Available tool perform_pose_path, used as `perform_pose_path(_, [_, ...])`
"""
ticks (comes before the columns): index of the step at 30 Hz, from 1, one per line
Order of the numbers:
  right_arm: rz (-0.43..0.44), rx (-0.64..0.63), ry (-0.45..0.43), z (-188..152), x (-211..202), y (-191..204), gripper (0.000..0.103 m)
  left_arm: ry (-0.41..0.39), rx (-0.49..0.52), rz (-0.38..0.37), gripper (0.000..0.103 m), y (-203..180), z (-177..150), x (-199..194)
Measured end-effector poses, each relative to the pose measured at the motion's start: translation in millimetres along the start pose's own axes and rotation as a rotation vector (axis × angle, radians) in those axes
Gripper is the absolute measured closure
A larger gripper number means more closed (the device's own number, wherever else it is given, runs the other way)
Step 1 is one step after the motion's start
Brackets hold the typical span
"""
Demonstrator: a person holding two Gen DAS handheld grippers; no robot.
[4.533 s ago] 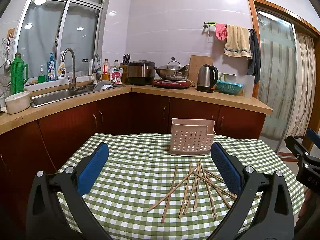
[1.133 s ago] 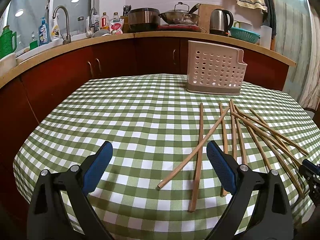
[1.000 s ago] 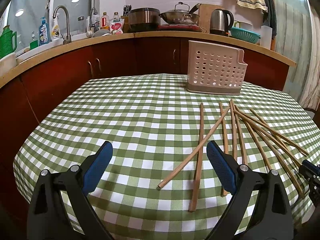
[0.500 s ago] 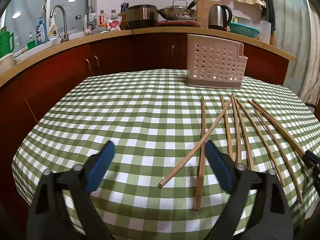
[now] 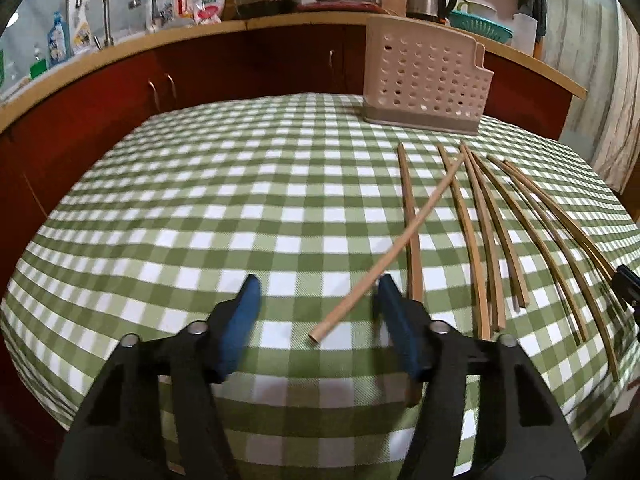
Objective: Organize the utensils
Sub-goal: 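Close the right tool on its chopstick while the left tool closes on another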
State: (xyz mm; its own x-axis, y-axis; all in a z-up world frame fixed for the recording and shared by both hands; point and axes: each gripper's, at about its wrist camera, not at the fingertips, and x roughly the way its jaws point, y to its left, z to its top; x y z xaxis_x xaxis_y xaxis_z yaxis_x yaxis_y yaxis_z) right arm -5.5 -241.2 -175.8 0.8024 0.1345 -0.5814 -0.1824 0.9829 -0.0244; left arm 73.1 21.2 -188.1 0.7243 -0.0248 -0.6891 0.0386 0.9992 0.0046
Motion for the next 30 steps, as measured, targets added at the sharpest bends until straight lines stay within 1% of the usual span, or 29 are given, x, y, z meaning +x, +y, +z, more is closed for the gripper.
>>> perform_pose_path(3, [0.001, 0.002, 0.000, 0, 1, 0, 0.096, -0.001, 0.019, -0.024, 0.054, -4, 0, -1])
perform_pose_path(5, [0.001, 0.002, 0.000, 0, 0, 1, 0.096, -0.002, 0.027, -0.041, 0.062, -6, 0, -2])
perform_pose_path(6, [0.001, 0.002, 0.000, 0, 1, 1, 0.096, -0.002, 0.036, -0.046, 0.064, -8, -1, -2])
perform_pose_path(7, [0.000, 0.002, -0.002, 0, 0, 1, 0.096, -0.003, 0.043, -0.052, 0.069, -9, -1, -3])
perform_pose_path(8, [0.000, 0.002, -0.002, 0, 1, 1, 0.096, -0.004, 0.046, -0.077, 0.075, -10, -2, -4])
perform_pose_path(9, [-0.001, 0.002, -0.003, 0, 0, 0, 0.096, -0.003, 0.046, -0.086, 0.076, -11, -2, -4])
perform_pose_path(10, [-0.001, 0.002, -0.004, 0, 0, 0, 0.096, -0.003, 0.048, -0.096, 0.079, -12, -2, -4])
perform_pose_path(14, [-0.001, 0.003, -0.005, 0, 0, 0, 0.096, -0.005, 0.066, -0.102, 0.087, -16, -4, -6])
perform_pose_path(18, [-0.002, 0.004, -0.008, 0, 0, -1, 0.096, -0.009, 0.077, -0.098, 0.089, -18, -5, -7])
perform_pose_path(20, [-0.002, 0.005, -0.010, 0, 0, -2, 0.096, -0.012, 0.071, -0.125, 0.091, -18, -7, -8])
perform_pose_path(30, [-0.002, 0.003, -0.010, -1, 0, -3, 0.096, -0.016, 0.055, -0.116, 0.091, -16, -7, -8])
